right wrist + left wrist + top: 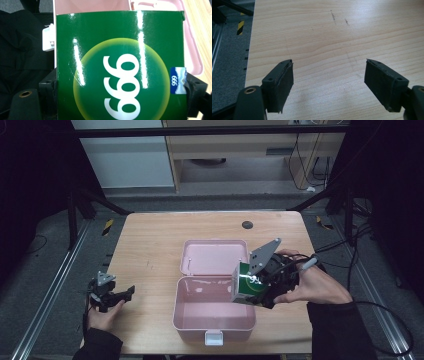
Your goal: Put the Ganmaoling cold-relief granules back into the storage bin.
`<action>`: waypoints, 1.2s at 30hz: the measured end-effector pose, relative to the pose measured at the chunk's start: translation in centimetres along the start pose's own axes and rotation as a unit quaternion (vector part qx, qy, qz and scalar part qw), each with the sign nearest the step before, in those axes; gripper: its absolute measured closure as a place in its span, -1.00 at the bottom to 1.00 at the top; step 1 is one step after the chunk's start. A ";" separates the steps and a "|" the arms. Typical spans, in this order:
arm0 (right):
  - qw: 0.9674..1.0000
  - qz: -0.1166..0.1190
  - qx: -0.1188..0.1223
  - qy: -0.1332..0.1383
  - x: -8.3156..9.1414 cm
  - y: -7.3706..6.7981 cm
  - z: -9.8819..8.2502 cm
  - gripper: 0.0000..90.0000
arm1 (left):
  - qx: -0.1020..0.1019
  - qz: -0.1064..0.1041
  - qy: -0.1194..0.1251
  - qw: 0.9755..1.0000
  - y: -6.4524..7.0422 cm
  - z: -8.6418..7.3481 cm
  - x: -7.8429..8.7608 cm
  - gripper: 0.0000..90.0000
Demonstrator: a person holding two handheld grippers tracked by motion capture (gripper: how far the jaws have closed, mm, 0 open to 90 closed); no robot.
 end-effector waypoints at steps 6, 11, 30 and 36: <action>1.000 0.007 0.005 -0.002 -0.9 0.0 0.6 -0.65 | 0.001 -0.001 0.002 1.000 0.0 0.1 0.0 -0.50; 1.000 0.009 0.011 -0.007 -1.8 0.1 0.9 -0.65 | 0.002 -0.001 0.003 1.000 0.1 0.1 0.0 -0.50; 0.999 0.031 0.021 -0.033 -5.4 -0.6 0.4 -0.65 | 0.002 -0.001 0.005 1.000 0.1 0.1 0.0 -0.50; 0.998 0.044 0.028 -0.044 -6.5 -0.9 0.6 -0.65 | 0.002 0.000 0.006 1.000 0.0 0.2 0.1 -0.50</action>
Point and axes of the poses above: each handheld gripper's, and its own axes: x roughly backward along the jaws, z roughly out of its top, y roughly to its right, the point moved 7 cm from there along -x, roughly forward along the jaws, and after that the axes turned 15 degrees about x, right-handed, at the moved point
